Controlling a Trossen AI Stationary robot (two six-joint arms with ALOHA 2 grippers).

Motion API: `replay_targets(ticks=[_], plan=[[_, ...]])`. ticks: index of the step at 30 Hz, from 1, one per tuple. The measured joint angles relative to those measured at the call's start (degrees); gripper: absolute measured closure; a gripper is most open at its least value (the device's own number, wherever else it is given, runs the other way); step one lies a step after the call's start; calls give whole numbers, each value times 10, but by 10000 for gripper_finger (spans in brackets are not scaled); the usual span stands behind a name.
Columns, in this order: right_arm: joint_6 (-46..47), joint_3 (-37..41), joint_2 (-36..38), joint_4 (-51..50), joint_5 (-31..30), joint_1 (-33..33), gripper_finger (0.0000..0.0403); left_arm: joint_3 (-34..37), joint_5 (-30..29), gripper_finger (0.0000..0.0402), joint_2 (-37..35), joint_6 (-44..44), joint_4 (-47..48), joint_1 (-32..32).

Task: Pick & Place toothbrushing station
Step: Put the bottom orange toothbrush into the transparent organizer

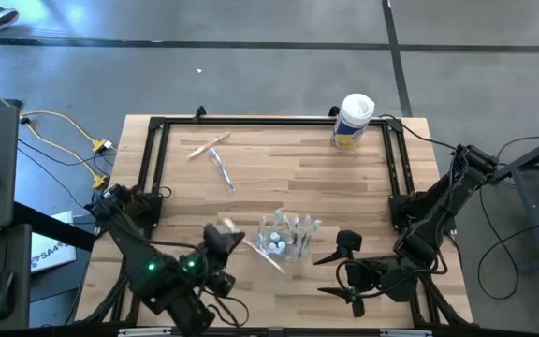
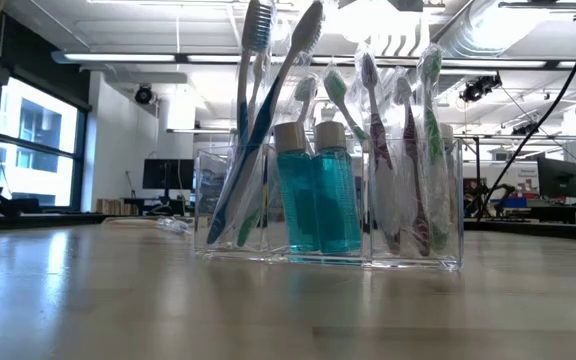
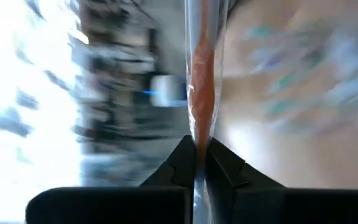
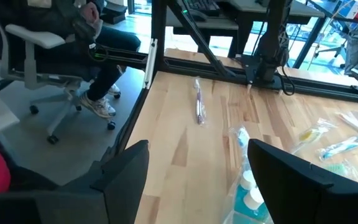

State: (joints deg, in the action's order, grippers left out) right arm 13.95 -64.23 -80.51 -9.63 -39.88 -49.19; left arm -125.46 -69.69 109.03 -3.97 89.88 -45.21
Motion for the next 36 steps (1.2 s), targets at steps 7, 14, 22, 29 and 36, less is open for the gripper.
replay_targets(ticks=[7,14,22,29,36], plan=[[15,0,0,-1,0,-3,136,17,-110,381,7,-352,-4,14],[29,0,0,0,0,-7,136,20,-134,386,30,-420,1,17],[42,0,0,4,0,-7,136,20,-151,384,21,-421,1,28],[43,0,0,3,0,-7,136,18,-167,384,-71,-355,2,28],[43,0,0,0,0,-7,136,24,-168,383,-134,-329,0,47]])
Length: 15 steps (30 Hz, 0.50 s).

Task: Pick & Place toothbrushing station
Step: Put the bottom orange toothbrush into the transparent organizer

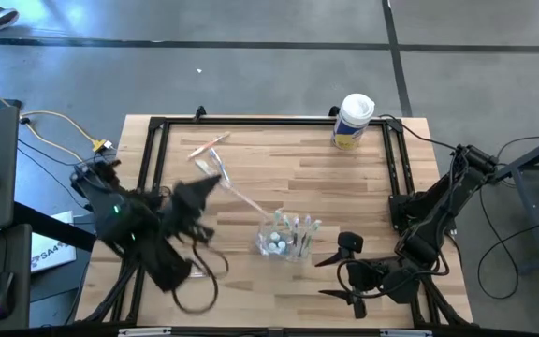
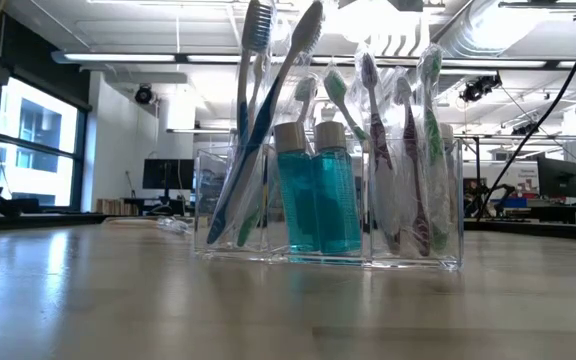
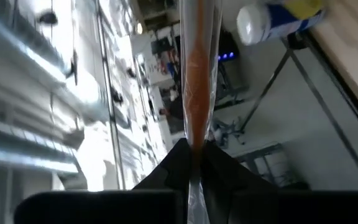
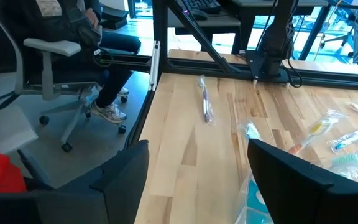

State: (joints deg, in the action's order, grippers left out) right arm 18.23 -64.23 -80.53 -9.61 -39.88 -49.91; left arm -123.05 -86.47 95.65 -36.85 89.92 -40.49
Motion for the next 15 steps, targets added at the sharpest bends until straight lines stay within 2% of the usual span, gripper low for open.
replay_targets(ticks=[5,15], plan=[[2,0,-7,-1,-2,0,136,90,-12,383,-72,73,1,4],[16,0,-11,2,-4,10,136,407,17,382,-232,143,2,4]])
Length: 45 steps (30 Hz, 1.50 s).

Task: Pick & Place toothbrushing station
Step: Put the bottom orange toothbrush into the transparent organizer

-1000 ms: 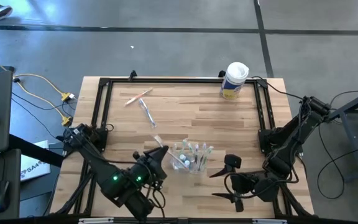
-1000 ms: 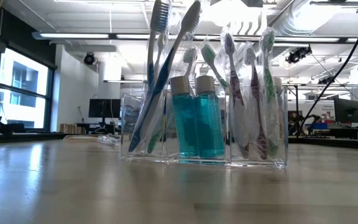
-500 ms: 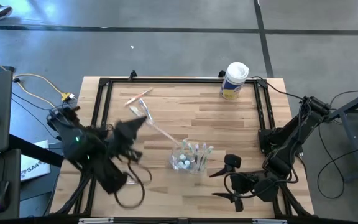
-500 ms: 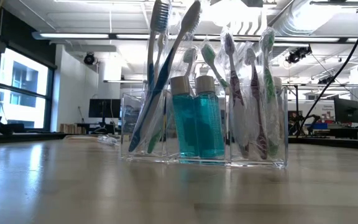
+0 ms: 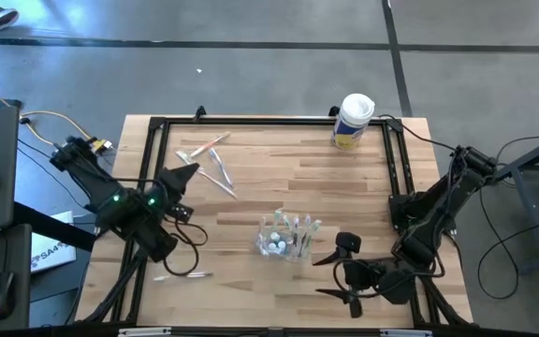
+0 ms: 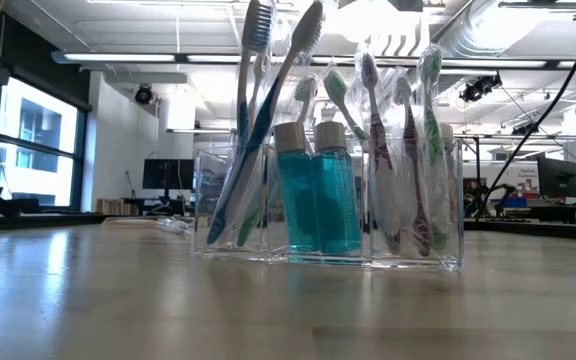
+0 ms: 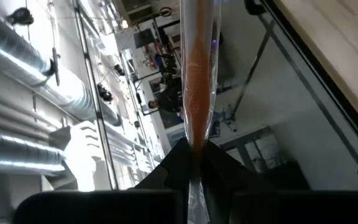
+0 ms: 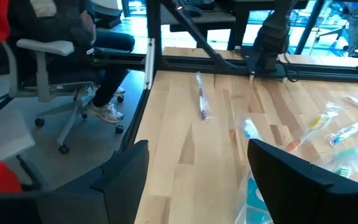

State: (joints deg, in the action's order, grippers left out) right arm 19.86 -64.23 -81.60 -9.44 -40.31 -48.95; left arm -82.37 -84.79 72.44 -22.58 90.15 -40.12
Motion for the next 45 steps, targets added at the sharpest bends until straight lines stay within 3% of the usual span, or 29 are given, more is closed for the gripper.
replay_targets(ticks=[7,11,15,23,32,45], plan=[[1,0,0,13,0,22,136,82,63,382,-5,-21,-9,0],[13,0,0,17,0,44,136,100,25,382,42,-68,-10,0],[41,0,0,16,0,69,136,99,-27,382,93,-111,-12,0],[61,0,0,11,45,90,136,94,-24,382,163,-123,-13,-21],[86,0,0,11,48,89,136,87,7,382,234,-170,-82,-49],[74,0,0,9,47,89,136,35,9,382,300,-195,-93,-41]])
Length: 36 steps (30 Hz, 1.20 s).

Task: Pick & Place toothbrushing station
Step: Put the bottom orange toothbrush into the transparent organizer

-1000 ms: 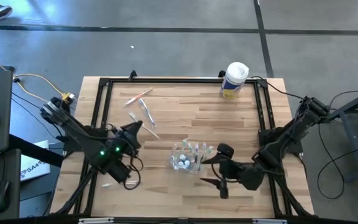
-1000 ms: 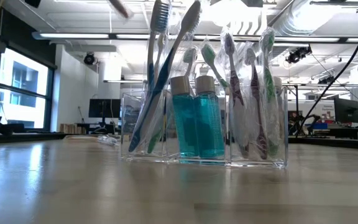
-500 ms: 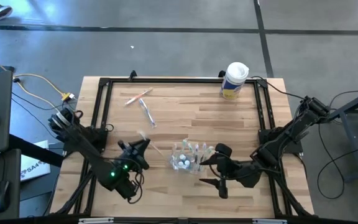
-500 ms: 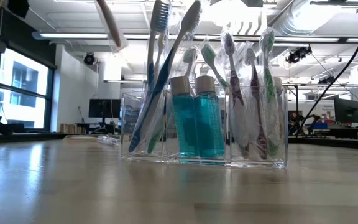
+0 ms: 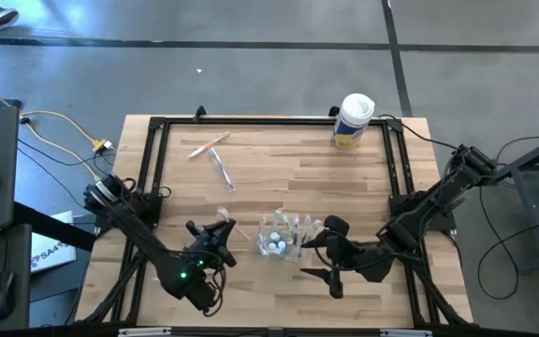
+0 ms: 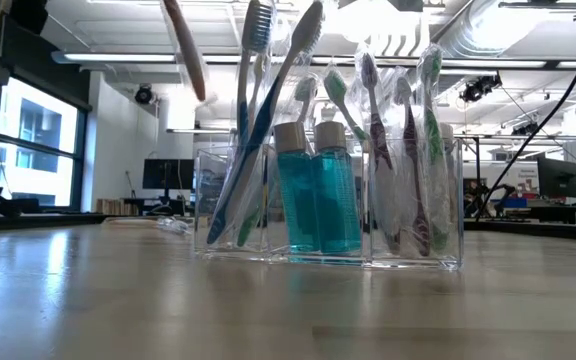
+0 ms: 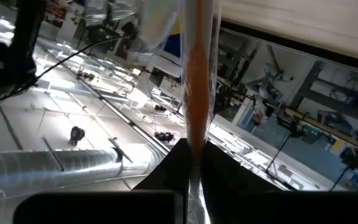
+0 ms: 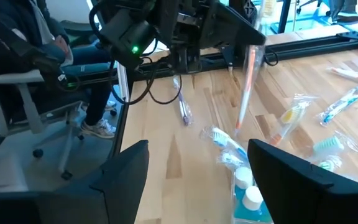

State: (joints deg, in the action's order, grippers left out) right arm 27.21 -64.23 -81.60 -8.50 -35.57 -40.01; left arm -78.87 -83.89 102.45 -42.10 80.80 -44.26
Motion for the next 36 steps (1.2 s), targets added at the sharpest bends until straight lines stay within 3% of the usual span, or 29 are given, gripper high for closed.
replay_targets(ticks=[15,36], plan=[[-5,0,0,-17,10,0,136,-29,20,382,48,-55,-23,56],[-6,0,-2,-25,13,0,136,-29,129,382,67,-269,-212,57]])
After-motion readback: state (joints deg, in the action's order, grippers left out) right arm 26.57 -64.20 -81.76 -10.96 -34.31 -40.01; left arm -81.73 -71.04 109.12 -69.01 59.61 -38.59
